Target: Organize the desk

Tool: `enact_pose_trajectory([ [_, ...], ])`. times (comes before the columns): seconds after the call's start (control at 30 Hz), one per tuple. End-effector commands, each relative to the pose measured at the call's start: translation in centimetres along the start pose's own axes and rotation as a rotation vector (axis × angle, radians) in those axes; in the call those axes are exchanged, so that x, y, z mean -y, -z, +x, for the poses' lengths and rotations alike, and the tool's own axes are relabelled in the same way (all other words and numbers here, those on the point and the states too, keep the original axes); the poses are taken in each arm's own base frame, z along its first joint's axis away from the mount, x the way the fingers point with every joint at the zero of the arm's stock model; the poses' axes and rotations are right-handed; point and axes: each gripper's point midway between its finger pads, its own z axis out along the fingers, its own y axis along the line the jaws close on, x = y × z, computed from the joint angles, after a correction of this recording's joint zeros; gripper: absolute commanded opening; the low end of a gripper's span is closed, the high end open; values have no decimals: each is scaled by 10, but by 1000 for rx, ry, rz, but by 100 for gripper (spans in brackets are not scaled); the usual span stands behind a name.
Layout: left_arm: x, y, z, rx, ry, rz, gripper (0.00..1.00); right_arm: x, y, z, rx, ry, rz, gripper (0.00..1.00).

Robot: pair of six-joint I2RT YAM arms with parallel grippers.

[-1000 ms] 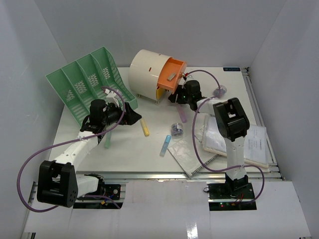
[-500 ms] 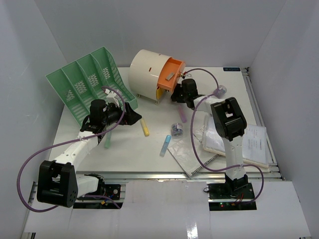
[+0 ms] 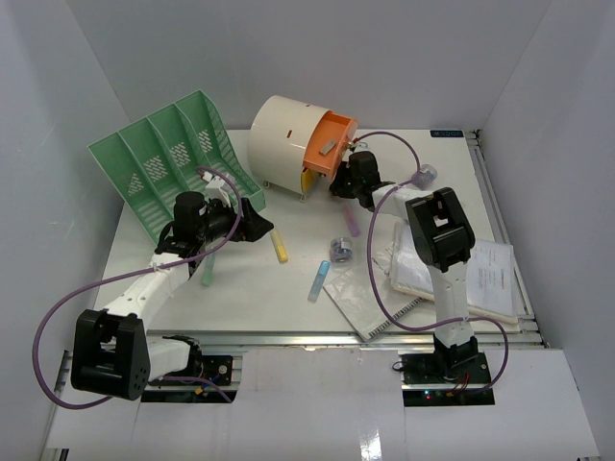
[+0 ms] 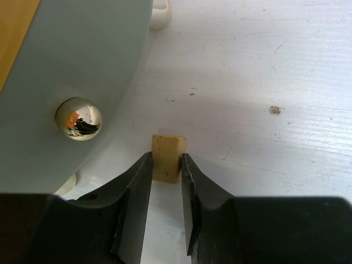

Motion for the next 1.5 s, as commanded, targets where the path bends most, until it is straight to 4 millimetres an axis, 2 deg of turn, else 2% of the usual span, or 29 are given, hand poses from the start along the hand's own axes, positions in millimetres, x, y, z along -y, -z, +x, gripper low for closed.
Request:
enact_pose_trajectory([
  [0.0, 12, 3, -19, 39, -47, 28, 98, 31, 7, 21, -71, 6, 80, 31],
  [0.33, 14, 4, -20, 40, -49, 36, 98, 68, 35, 22, -68, 18, 121, 30],
  [0.6, 15, 4, -20, 42, -49, 39, 98, 96, 51, 11, -38, 22, 153, 30],
  [0.77, 17, 5, -20, 43, -49, 43, 98, 86, 50, 9, -38, 31, 93, 35],
  [1.0, 16, 5, -21, 46, -53, 39, 98, 69, 47, 3, -17, -21, 12, 50],
  [1.33, 17, 6, -21, 49, -57, 41, 98, 52, 51, -6, 14, -61, -62, 52],
  [1.47, 17, 5, -21, 48, -56, 40, 98, 44, 45, -4, 1, -79, -85, 54],
])
